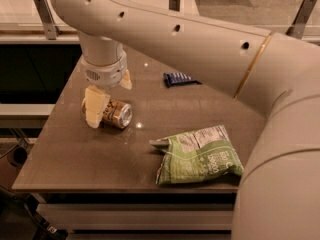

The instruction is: Place orange can upright

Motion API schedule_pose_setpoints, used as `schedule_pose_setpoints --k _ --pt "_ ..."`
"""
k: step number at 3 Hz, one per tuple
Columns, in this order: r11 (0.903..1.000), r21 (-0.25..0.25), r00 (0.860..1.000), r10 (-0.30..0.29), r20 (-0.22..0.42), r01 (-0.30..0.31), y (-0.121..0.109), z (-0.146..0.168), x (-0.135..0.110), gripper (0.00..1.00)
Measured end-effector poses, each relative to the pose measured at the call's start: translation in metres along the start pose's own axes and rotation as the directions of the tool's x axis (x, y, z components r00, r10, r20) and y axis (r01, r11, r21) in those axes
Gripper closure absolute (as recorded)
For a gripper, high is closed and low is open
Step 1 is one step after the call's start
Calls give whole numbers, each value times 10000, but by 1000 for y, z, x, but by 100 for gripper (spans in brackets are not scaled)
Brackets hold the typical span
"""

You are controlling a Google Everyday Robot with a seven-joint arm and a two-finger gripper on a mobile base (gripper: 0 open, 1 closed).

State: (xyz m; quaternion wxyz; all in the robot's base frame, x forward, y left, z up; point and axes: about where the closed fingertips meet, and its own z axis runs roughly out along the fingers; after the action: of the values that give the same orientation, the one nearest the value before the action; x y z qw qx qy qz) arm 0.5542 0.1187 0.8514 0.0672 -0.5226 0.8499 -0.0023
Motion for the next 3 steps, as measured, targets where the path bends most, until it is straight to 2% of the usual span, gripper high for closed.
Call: schedule_pose_setpoints --k 1,3 --pt "9997 88 9997 -225 -49 225 10 1 -4 39" --pt "9997 118 9997 -228 49 228 9 1 -6 85"
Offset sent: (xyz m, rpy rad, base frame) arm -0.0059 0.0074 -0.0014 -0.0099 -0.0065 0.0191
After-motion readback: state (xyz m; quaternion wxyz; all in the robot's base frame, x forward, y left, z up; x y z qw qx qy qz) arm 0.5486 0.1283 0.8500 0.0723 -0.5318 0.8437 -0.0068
